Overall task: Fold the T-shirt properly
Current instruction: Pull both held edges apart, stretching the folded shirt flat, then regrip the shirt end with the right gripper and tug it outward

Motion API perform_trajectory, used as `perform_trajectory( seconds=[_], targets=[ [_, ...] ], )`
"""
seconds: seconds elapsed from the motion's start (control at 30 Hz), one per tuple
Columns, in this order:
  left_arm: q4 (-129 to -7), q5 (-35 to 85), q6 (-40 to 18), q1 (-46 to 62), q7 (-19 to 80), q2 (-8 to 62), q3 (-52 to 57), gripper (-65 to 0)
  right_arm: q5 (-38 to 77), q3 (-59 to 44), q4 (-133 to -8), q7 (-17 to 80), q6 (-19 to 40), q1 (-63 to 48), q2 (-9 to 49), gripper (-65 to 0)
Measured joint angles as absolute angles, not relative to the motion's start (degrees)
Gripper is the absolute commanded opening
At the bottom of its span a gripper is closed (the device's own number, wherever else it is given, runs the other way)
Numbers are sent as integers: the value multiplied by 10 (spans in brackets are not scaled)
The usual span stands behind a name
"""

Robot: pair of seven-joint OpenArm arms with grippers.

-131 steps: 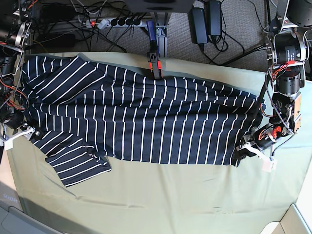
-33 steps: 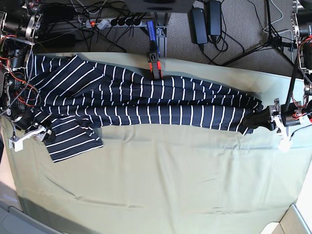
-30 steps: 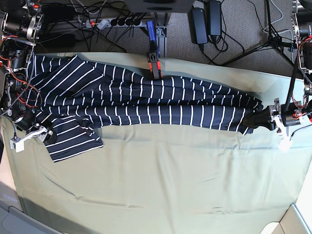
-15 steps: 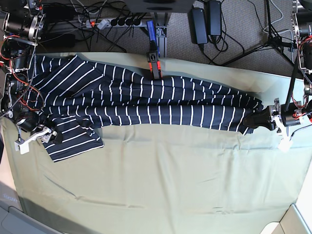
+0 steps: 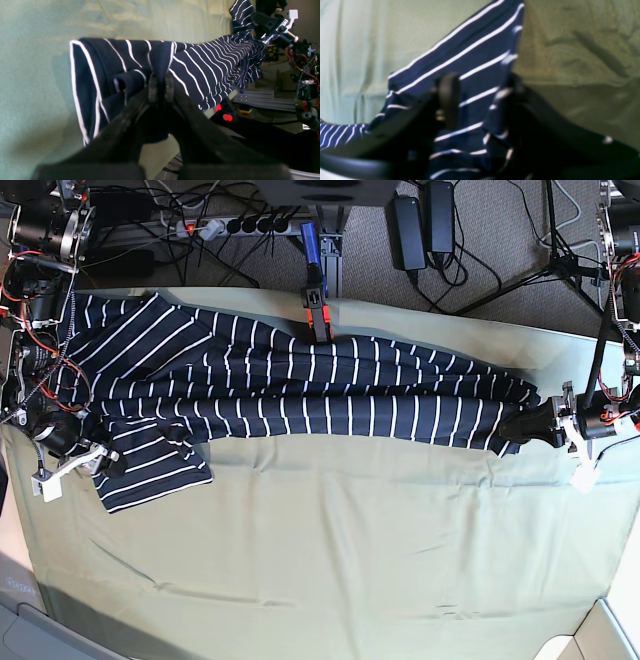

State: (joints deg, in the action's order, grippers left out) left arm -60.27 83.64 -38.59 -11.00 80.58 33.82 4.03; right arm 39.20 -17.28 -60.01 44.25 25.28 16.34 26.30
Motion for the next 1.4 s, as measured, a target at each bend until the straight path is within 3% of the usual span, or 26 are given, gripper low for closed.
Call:
perform_trajectory(
  seconds=[0.1,0.37,0.53,0.9,1.4],
  targets=[
    [-603,836,-386,-110,806,338,40,-650,384,-173,-600,431,253,163,263,-648],
    [-603,836,-386,-110,806,338,40,-650,323,-173,-600,402,253,163,263,-650],
    [-608,837,-386,-110,806,338,40,-650,350,-173,-636,469,253,153,263,-650],
    [-635,836,-386,-72,807,343,40,-650,376,-219,-891,486,253,-29,267,-650],
    [-687,837,-386,-45,806,361,40,-650,425,-345,-1046,505,253,-208,267,-650]
  ],
)
